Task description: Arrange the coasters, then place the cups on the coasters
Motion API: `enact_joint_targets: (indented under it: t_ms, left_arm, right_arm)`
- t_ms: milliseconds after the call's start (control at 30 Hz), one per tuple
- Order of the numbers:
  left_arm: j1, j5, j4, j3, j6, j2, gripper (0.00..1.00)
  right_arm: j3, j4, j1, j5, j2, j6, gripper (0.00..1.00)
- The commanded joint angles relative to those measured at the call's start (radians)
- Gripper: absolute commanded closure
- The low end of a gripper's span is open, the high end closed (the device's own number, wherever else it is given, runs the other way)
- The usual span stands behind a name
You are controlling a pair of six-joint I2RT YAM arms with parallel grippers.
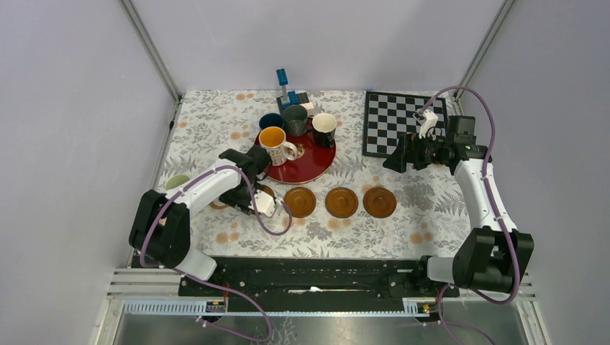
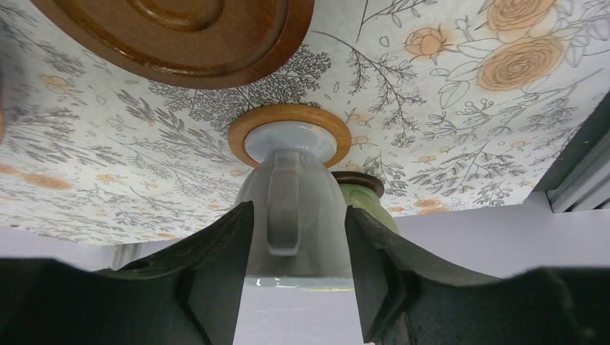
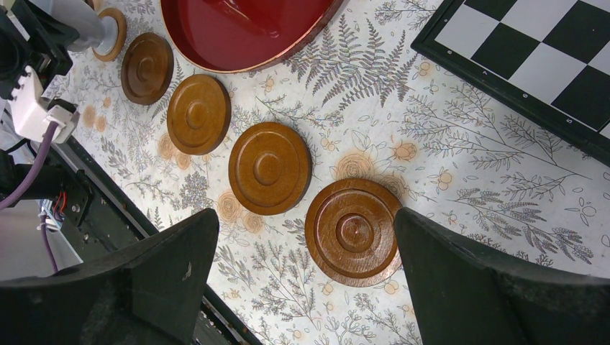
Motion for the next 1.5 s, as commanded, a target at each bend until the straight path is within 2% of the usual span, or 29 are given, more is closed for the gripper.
enact_joint_targets:
  t_ms: [0,133,267,433,567,733,867,1467]
  left_arm:
    - [-0.055,0.046,-0.111,0.094,-0.048,-0.048,0.42]
    - [-0.069,0.099,-0.156,0.217,-0.119,-0.017,0.39]
    - [-0.063,0.159,-0.151,0.351,-0.225,0.055,0.47]
    - [-0.044,0.114,-0.037,0.317,-0.243,0.073,0.66]
    - [-0.024,0.078,0.045,0.268,-0.239,0.077,0.73]
    - [-0.003,0.085,0.046,0.217,-0.221,0.084,0.74]
    - [-0.003,0.094,0.031,0.172,-0.199,0.066,0.70]
    - [0.009,0.151,-0.076,0.185,-0.198,0.071,0.71]
  right_arm:
    - [-0.001,0.006,-0.002,-0.023,-0.007,0.004,0.02]
    - [0.000,0.005,-0.002,-0.029,-0.007,0.003,0.02]
    - [0.000,0.002,-0.002,-0.034,-0.009,0.001,0.02]
    - [-0.004,-0.002,-0.002,-0.035,-0.014,-0.005,0.02]
    - [-0.005,-0.003,-0.002,-0.032,-0.017,-0.008,0.02]
    - [-0.006,-0.003,-0.002,-0.031,-0.015,-0.011,0.02]
    - [-0.004,-0.003,-0.002,-0.030,-0.011,-0.010,0.02]
    - [-0.003,-0.001,-0.002,-0.028,-0.002,-0.005,0.02]
